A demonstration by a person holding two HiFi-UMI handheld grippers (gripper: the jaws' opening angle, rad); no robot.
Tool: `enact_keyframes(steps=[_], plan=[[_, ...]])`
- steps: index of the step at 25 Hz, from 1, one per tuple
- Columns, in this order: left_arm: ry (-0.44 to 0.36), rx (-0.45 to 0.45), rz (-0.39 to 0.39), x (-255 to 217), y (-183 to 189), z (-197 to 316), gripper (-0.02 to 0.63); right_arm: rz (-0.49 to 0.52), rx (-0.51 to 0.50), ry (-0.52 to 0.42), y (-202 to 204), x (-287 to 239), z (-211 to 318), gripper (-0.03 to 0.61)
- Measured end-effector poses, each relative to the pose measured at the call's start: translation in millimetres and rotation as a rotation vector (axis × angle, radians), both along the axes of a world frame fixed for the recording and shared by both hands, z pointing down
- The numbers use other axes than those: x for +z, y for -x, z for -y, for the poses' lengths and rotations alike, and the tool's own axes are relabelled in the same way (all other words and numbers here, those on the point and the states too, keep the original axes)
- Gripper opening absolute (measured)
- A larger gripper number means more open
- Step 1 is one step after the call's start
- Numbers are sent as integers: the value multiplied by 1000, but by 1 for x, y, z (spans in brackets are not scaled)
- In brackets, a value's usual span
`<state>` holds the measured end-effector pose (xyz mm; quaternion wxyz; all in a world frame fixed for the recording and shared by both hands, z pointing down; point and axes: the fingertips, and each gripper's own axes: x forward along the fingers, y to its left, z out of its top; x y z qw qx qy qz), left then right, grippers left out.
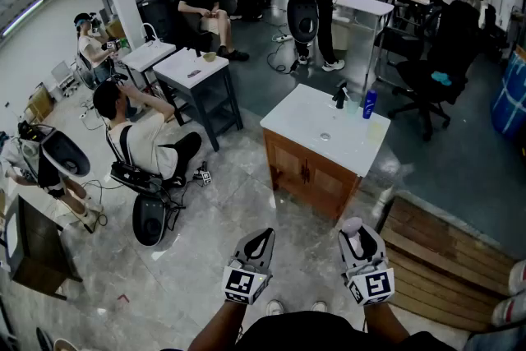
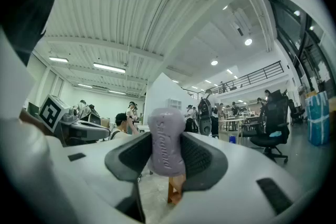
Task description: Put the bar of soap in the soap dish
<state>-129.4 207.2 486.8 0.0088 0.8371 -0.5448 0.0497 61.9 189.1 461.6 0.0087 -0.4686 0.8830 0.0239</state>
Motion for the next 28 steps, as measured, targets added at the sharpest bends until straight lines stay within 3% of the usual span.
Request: enact_keyframes(steps=[14, 28], plan=[[-18, -8, -5, -5, -1, 2, 20, -7, -3, -32, -1, -8, 4, 186], [-37, 39, -3, -8, 43, 2, 20, 34, 49, -63, 39, -23, 0, 186]])
